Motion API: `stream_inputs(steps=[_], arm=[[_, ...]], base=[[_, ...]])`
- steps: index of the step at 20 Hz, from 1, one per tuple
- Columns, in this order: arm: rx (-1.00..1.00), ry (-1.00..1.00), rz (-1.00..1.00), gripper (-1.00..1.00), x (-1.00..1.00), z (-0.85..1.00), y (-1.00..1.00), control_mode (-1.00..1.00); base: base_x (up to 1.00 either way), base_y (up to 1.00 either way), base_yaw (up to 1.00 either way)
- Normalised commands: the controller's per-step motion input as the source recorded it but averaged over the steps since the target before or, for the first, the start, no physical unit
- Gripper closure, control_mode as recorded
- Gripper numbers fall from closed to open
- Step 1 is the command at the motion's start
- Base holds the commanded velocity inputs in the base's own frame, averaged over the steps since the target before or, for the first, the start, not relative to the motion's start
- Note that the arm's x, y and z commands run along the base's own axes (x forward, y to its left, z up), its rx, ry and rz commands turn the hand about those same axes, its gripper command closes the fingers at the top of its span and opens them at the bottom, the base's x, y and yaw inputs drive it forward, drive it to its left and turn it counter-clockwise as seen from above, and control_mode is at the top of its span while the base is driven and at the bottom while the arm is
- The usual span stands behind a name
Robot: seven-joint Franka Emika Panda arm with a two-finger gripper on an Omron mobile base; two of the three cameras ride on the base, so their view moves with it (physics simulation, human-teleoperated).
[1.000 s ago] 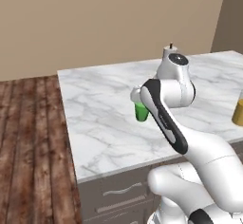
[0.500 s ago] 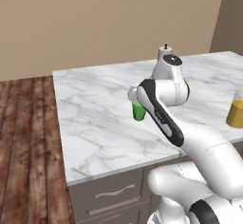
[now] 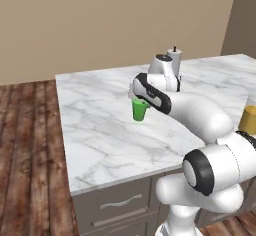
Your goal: Place the pitcher and cup on the dining counter for serving.
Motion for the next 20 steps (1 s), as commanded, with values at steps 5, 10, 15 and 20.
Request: stream_inputs(steps=[5, 10, 15, 20], arm=[[0.06, 0.06, 0.00, 1.00, 0.36, -0.65, -0.01, -1.00], [0.00, 0.05, 0.00, 1.00, 0.44, -0.91, 0.10, -1.00], [0.00, 0.03, 0.00, 1.00, 0.30, -0.92, 0.11, -1.00], [0.00, 0.00, 0.00, 1.00, 0.18, -0.79, 0.05, -1.00]], base=[[0.00, 0.00, 0.00], [0.00, 0.00, 0.00], [0.00, 0.00, 0.00], [0.00, 0.00, 0.00]])
